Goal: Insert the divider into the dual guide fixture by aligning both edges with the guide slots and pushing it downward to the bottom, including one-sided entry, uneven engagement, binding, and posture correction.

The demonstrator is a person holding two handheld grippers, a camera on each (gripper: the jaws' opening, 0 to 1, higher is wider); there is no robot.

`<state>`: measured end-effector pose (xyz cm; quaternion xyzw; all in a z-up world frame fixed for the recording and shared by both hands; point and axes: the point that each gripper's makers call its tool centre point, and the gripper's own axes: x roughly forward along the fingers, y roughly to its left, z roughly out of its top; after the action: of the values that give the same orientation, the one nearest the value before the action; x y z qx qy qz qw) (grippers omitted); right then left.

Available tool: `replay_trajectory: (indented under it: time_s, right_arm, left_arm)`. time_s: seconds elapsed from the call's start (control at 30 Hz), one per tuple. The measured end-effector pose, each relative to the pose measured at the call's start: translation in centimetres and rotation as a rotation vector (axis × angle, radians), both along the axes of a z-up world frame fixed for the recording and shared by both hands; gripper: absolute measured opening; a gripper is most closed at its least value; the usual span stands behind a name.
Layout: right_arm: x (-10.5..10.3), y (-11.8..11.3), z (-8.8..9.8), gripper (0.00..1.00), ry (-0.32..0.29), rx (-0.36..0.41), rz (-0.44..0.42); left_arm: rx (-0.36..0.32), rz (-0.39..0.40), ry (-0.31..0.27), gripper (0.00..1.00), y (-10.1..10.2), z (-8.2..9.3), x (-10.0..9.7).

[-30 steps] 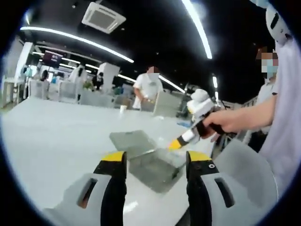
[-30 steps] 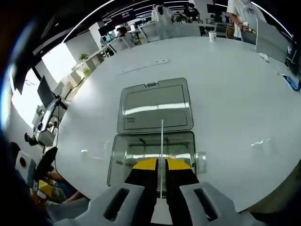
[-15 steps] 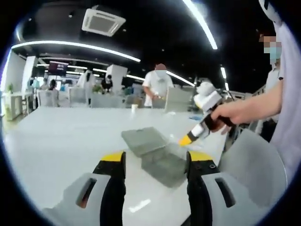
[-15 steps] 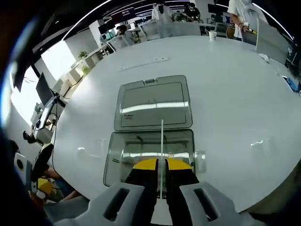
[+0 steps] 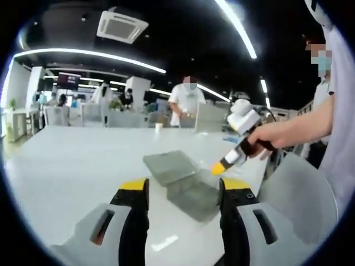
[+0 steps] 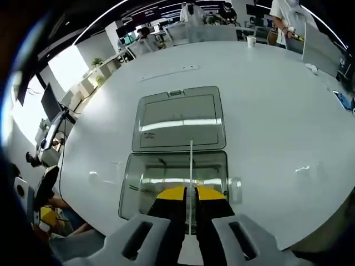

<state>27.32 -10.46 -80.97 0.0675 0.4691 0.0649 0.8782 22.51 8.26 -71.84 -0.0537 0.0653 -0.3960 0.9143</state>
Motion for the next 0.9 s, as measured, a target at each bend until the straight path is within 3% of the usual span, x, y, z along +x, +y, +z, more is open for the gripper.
replay_trajectory:
  time_s: [0.9]
  right_arm:
    - [0.06,0.12,-1.02,0.00,0.037,-0.028,0.015]
  left_arm:
    - [-0.003,-0.006,0.007,0.48,-0.04,0.03,0.14]
